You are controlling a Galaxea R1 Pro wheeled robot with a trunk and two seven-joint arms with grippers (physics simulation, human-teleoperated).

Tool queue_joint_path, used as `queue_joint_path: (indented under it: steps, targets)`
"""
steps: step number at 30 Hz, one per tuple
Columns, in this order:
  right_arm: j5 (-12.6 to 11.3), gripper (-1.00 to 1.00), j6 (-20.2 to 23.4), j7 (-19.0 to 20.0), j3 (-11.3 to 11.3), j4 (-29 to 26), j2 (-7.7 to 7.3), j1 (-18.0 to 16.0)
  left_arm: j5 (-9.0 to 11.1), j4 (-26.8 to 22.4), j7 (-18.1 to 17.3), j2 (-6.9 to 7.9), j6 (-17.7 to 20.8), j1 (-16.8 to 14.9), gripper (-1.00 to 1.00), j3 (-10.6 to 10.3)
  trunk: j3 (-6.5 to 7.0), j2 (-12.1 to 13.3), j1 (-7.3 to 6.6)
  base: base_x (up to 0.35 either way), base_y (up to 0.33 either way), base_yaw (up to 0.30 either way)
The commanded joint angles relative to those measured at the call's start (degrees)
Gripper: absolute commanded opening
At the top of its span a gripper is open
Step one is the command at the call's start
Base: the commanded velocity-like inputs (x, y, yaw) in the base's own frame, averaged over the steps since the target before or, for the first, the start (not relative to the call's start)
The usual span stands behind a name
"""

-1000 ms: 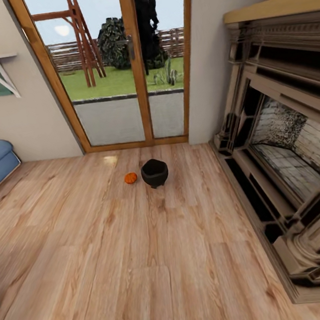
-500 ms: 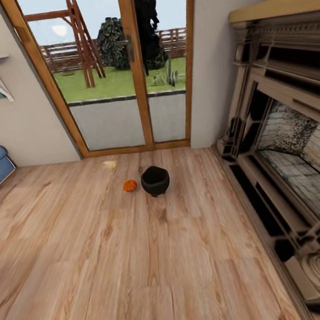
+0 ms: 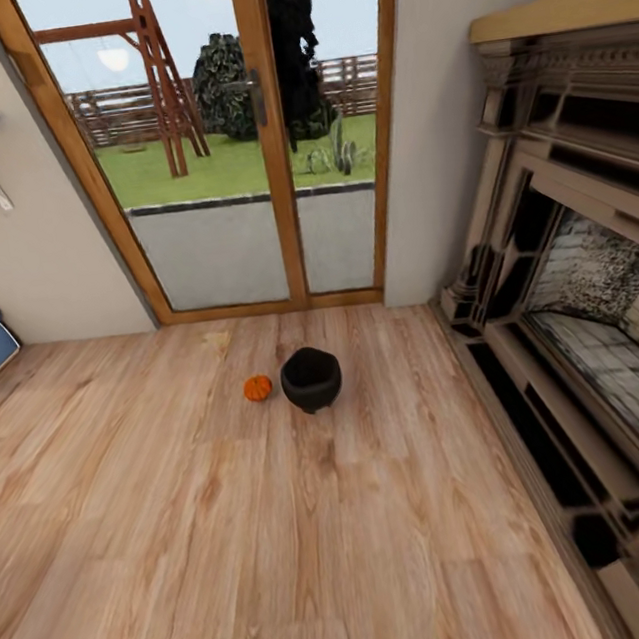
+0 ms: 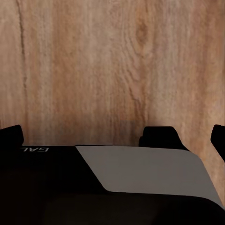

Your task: Place each of the two pumpkins and all three candles from the living room inside a cabinet in the living room (use any cabinet), then make sure every cabinet is closed, and position the cauldron so it is next to a table in the living room.

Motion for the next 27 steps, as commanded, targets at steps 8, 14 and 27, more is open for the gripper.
queue_joint_path:
  steps: [8,14,27]
  targets:
    - [0.0,1.00,0.0,0.0,-0.1,0.0,0.00,0.0,0.0,0.0,0.1,0.36,0.0,0.0,1.00,0.0,0.00,0.0,0.00,0.330,0.000,0.000]
    - [0.3,1.00,-0.1,0.0,0.0,0.0,-0.02,0.0,0.0,0.0,0.1,0.38,0.0,0.0,1.00,0.0,0.00,0.0,0.00,0.330,0.000,0.000]
    - [0.5,1.00,-0.1,0.1,0.1,-0.1,-0.07,0.0,0.0,0.0,0.1,0.47,0.0,0.0,1.00,0.0,0.00,0.0,0.00,0.330,0.048,0.000]
